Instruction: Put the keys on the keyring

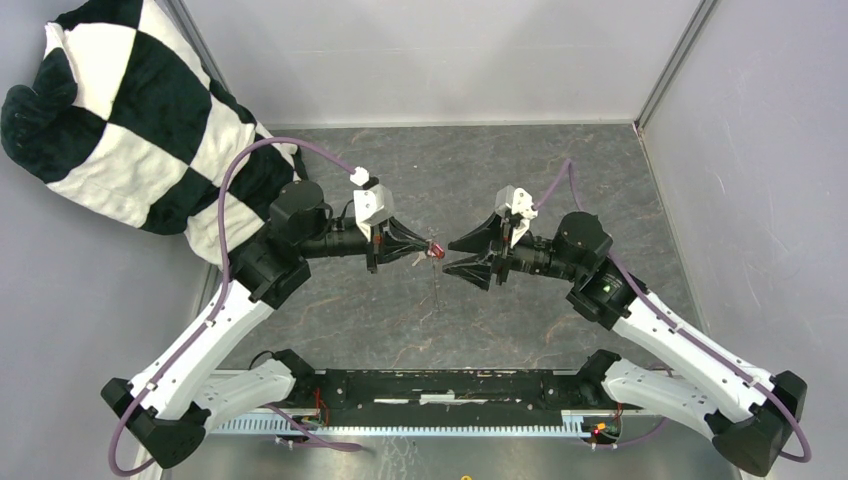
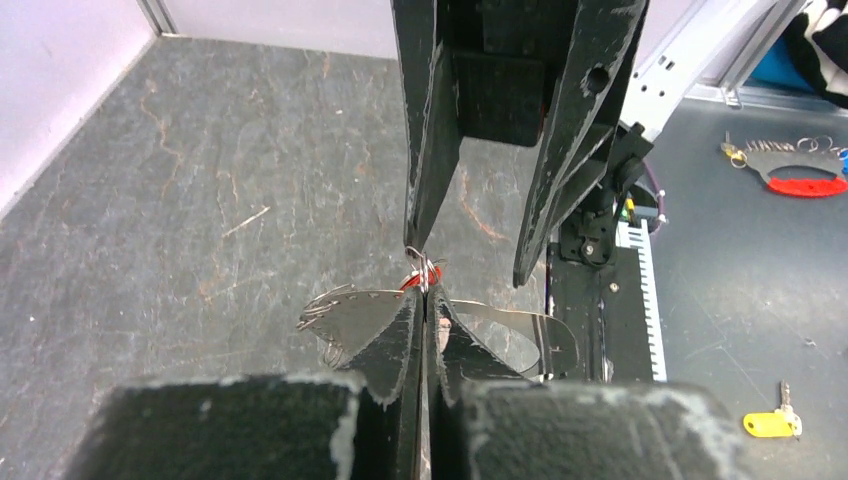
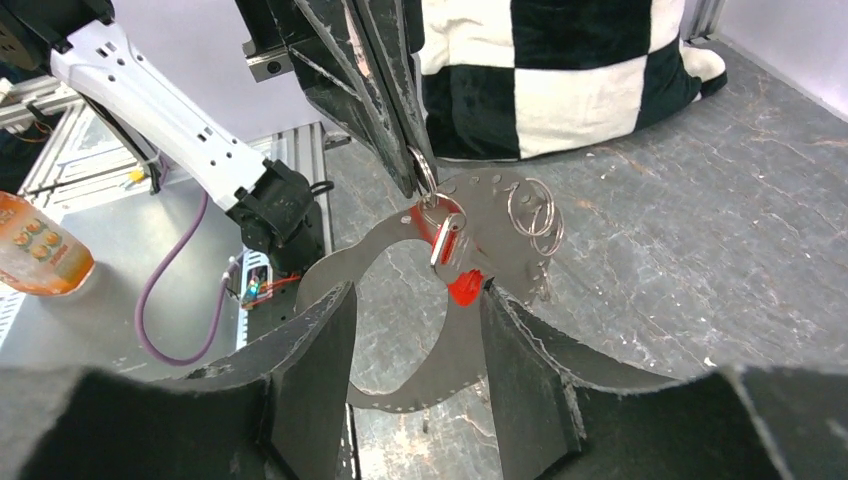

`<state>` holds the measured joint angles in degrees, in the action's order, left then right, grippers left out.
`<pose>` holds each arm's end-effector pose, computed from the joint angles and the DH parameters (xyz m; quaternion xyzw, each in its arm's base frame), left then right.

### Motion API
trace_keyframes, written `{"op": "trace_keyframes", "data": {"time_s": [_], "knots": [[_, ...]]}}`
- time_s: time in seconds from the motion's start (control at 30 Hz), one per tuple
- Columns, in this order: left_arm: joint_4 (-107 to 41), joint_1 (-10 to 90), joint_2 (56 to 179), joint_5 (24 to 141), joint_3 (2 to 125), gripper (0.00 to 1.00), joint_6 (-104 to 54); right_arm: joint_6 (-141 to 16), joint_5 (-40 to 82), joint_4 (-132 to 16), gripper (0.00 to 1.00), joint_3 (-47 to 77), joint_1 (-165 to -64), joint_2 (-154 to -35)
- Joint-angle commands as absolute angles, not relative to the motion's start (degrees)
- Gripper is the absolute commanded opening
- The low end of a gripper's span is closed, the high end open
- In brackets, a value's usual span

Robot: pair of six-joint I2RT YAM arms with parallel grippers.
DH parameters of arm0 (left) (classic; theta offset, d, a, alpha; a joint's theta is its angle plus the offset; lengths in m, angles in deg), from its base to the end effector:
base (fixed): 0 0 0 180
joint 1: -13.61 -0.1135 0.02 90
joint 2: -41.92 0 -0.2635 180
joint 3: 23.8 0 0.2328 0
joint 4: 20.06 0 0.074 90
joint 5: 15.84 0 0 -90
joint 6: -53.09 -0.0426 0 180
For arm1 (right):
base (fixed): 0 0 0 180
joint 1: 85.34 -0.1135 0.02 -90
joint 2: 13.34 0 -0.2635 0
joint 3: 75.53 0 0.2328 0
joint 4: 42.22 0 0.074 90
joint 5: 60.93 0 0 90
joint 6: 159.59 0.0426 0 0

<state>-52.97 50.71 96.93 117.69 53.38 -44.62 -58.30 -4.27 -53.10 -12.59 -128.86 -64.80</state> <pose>0.1319 -0.1365 0.3977 0.4913 0.5711 -0.4265 0.5005 0.1242 0.1503 0.3671 -0.3829 0.5908 0.4925 0.5116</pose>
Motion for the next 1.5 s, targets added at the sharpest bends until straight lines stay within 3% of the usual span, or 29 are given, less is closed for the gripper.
{"op": "trace_keyframes", "data": {"time_s": [0.0, 0.43, 0.63, 0.83, 1.03, 1.47], "knots": [[-45.53, 50.83, 95.65, 116.91, 52.77, 0.02, -39.28, -53.27, -3.58, -44.25, 0.54, -13.57, -128.83, -64.81], [-45.84, 50.83, 94.97, 117.74, 52.31, 0.02, -40.57, -49.65, -0.88, -39.45, 0.47, -16.34, -128.81, -67.12], [-45.79, 50.87, 94.88, 118.01, 52.27, 0.02, -40.38, -49.69, -0.04, -39.07, 0.32, -16.34, -128.79, -67.56], [-45.74, 50.87, 94.67, 118.02, 52.14, 0.02, -40.51, -47.95, -2.09, -36.77, 0.28, -16.91, -128.86, -68.27], [-45.81, 50.87, 94.37, 117.65, 52.07, 0.02, -41.04, -49.30, -0.93, -39.67, 0.01, -16.29, -128.89, -67.76], [-45.41, 50.87, 93.88, 117.45, 51.08, 0.02, -42.78, -52.10, -5.00, -47.43, 0.00, -14.90, -128.84, -66.55]]}}
